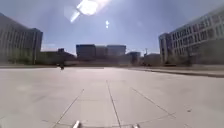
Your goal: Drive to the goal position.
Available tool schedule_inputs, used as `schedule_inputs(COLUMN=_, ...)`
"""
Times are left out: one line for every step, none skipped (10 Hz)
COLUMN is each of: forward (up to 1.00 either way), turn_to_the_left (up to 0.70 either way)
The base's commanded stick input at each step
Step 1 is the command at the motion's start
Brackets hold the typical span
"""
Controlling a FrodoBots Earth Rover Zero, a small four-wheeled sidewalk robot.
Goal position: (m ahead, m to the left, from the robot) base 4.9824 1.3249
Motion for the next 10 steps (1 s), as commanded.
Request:
schedule_inputs(forward=0.85, turn_to_the_left=0.04)
schedule_inputs(forward=0.85, turn_to_the_left=0.04)
schedule_inputs(forward=0.85, turn_to_the_left=0.04)
schedule_inputs(forward=0.85, turn_to_the_left=0.04)
schedule_inputs(forward=0.85, turn_to_the_left=0.04)
schedule_inputs(forward=0.85, turn_to_the_left=0.04)
schedule_inputs(forward=0.85, turn_to_the_left=0.04)
schedule_inputs(forward=0.85, turn_to_the_left=0.04)
schedule_inputs(forward=0.85, turn_to_the_left=0.04)
schedule_inputs(forward=0.85, turn_to_the_left=0.04)
